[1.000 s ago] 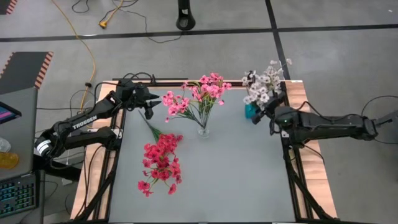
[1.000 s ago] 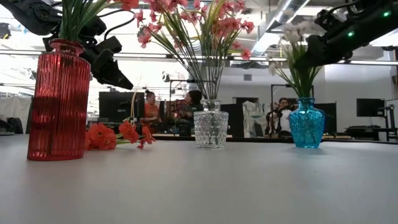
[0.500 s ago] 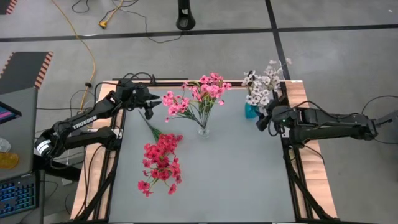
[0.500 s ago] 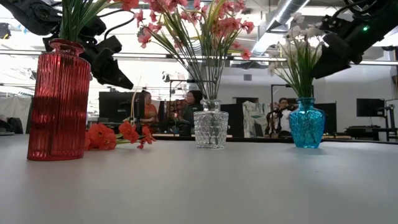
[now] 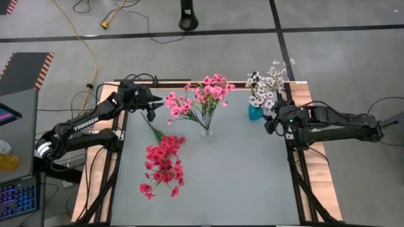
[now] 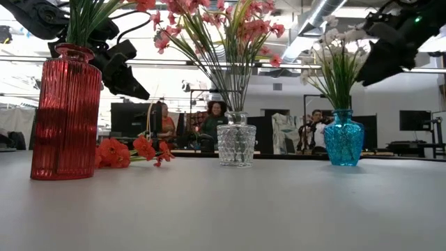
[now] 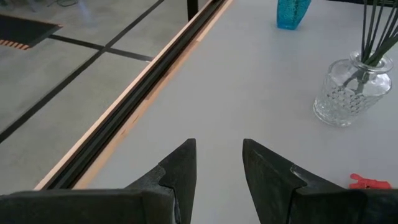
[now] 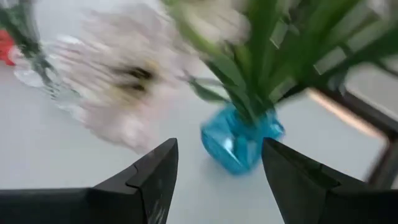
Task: Sort flowers into vase by color
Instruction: Put the white flowers into the blue base, then put the red flowers into the red vase
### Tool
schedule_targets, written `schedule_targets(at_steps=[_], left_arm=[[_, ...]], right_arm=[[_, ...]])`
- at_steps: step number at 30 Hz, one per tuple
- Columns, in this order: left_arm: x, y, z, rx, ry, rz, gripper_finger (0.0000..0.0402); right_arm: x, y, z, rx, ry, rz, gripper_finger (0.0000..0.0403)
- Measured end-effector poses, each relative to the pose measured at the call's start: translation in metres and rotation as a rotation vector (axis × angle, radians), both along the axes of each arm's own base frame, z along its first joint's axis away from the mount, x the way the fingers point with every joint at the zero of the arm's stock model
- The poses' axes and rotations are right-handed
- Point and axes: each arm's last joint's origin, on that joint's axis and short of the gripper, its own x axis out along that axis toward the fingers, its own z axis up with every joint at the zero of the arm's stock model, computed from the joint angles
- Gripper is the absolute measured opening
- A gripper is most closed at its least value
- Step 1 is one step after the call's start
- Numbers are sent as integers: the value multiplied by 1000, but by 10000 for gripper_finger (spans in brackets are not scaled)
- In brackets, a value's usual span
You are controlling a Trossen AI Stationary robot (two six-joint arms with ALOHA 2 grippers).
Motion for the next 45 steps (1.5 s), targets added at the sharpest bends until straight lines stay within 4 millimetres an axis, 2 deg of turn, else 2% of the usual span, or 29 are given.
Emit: schedule_targets(at_steps=[4, 9, 18, 27, 34, 41, 45], left_arm=[[0, 0, 0, 0, 0, 1, 119], [0, 0, 0, 0, 0, 1, 119], [1, -4, -3, -21, 8, -95, 119], [10, -17, -5, -8, 46, -198, 119], [17, -30, -9, -44, 75, -274, 119], [22, -38, -9, -48, 90, -274, 119], [24, -40, -9, -56, 89, -281, 119]], right_arm=[[-10, 3, 1, 148, 49, -43, 259], [-10, 9, -1, 350, 35, 9, 259], [10, 20, 4, 345, -34, 166, 247], [30, 43, 7, 346, -94, 349, 178], [34, 57, 6, 338, -76, 453, 99], [32, 63, 15, 235, -133, 610, 19], [25, 57, 21, 92, -137, 665, 21]])
